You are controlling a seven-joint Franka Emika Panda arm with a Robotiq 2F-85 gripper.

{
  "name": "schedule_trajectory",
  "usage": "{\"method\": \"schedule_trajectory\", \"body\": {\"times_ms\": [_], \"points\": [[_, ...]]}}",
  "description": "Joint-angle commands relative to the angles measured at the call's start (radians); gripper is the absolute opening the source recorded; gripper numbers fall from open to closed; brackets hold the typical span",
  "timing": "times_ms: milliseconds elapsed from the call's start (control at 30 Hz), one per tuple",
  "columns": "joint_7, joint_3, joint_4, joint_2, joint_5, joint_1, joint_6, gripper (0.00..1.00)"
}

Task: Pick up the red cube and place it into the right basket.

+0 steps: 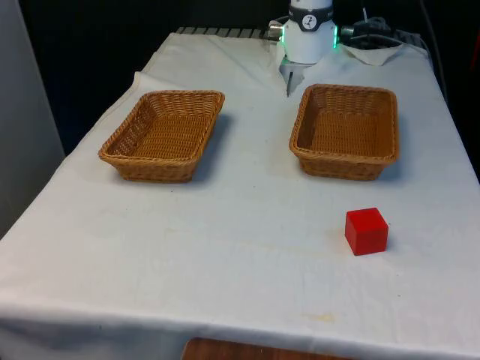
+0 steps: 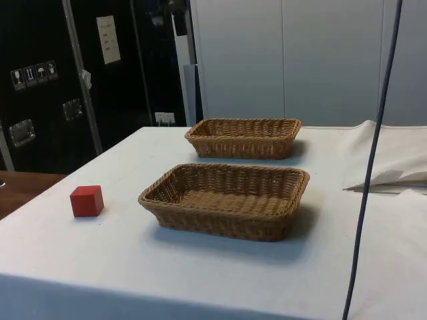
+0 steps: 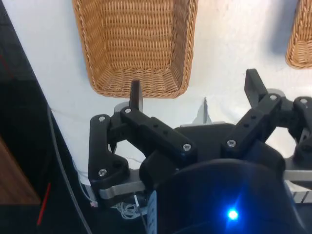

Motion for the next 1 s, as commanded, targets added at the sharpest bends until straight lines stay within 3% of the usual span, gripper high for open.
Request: {"method": "schedule_trajectory", "body": {"times_ms": [0, 433, 967], "points": [[0.002, 0.003, 0.001, 0.002, 0.000, 0.000, 0.002, 1.00], [0.026, 0.047, 0.118, 0.108, 0.006, 0.001, 0.001, 1.00], [0.008, 0.070, 0.257, 0.225, 0.018, -0.001, 0.007, 1.00]]}}
